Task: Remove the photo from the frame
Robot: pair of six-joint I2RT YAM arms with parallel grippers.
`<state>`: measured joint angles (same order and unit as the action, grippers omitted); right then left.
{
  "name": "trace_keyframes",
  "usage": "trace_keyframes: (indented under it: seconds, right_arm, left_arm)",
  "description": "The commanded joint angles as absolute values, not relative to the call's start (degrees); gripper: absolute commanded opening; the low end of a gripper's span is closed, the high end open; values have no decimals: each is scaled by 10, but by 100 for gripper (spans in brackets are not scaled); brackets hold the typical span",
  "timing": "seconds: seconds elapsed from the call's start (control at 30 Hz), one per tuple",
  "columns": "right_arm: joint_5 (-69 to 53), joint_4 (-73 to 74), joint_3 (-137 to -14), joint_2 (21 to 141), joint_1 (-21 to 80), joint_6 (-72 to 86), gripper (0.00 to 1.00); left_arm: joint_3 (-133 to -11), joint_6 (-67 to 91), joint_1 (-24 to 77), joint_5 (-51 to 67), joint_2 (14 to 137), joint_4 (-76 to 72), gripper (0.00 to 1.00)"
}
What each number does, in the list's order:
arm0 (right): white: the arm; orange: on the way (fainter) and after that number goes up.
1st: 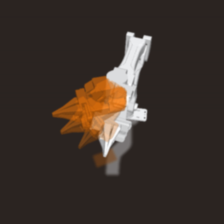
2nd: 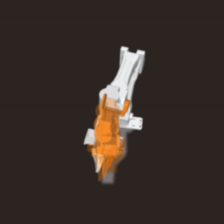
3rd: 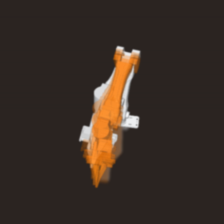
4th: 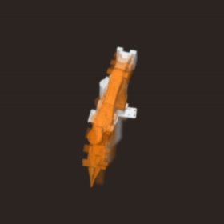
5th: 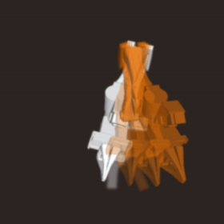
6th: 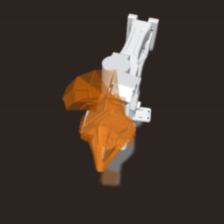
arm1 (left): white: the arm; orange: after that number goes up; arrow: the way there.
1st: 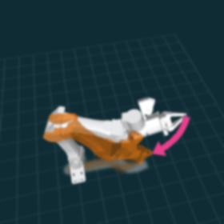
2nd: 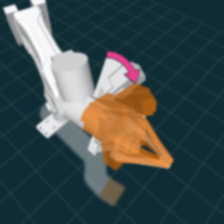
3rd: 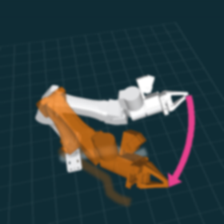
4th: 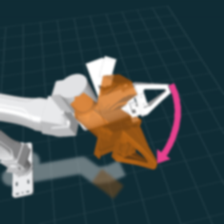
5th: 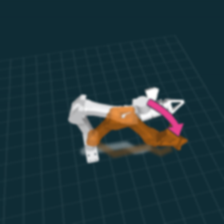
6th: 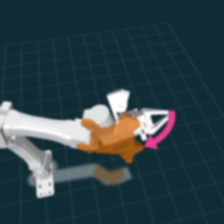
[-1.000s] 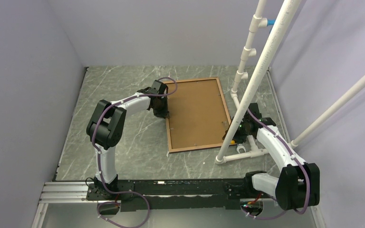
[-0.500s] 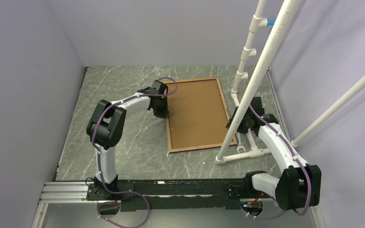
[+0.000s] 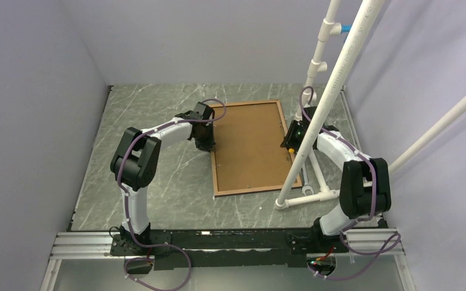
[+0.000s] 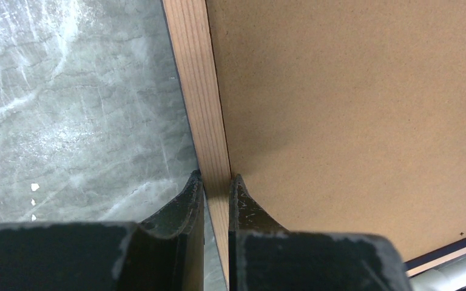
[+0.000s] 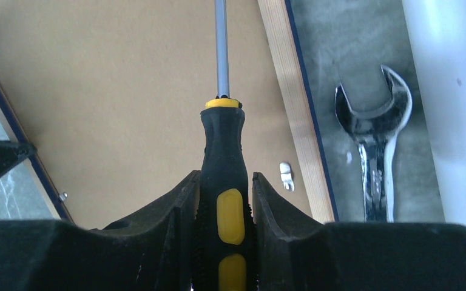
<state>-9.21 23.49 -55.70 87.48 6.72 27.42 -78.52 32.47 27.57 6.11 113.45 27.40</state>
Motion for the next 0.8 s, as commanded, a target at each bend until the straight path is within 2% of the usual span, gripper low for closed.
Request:
trace_keyframes:
  seconds: [0.0, 0.2, 0.43, 0.77]
  right_arm:
    - [-89, 194, -603, 916, 65, 266, 0]
    - [-51, 217, -630, 957, 66, 281, 0]
    - [-39, 220, -612, 943, 66, 277, 0]
    - [-70, 190, -636, 975, 65, 239, 0]
  left_arm:
    - [-814, 314, 277, 75, 1127, 301, 0]
    - [-820, 321, 273, 72, 1128, 310, 0]
    - [-816, 323, 271, 88, 1128, 301, 0]
    - [-812, 308, 271, 89, 1123, 292, 0]
